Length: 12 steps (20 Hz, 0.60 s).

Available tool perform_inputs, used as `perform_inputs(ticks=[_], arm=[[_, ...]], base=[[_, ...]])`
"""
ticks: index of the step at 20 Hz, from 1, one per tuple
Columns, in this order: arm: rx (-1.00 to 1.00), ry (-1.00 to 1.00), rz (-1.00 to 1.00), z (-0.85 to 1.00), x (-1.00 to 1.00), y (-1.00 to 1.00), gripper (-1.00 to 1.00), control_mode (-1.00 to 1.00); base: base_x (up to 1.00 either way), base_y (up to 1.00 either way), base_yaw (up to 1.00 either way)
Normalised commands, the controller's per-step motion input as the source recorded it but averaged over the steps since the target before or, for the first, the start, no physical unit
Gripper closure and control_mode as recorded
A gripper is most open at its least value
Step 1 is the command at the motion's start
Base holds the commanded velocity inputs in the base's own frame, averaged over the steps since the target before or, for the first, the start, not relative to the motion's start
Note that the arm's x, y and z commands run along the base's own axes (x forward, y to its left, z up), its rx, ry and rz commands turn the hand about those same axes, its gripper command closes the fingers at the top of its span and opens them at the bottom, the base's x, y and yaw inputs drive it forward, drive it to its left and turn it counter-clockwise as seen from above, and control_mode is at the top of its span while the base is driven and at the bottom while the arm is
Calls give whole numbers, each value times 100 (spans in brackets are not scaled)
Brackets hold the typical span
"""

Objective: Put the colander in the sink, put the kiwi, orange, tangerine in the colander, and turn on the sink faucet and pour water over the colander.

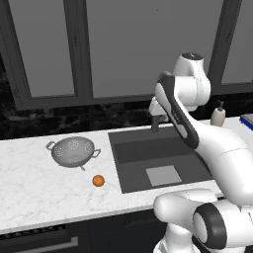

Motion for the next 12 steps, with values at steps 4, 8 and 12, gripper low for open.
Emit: perform_inputs(ticks=[4, 8, 12], arm=[[-2, -4, 0, -1, -34, 8, -100, -100], [-11, -22, 4, -16, -100, 90, -100, -100], [-5, -11, 15, -7, -88, 98, -100, -100]], base=[[0, 0, 0], [0, 0, 0], [0, 0, 0]])
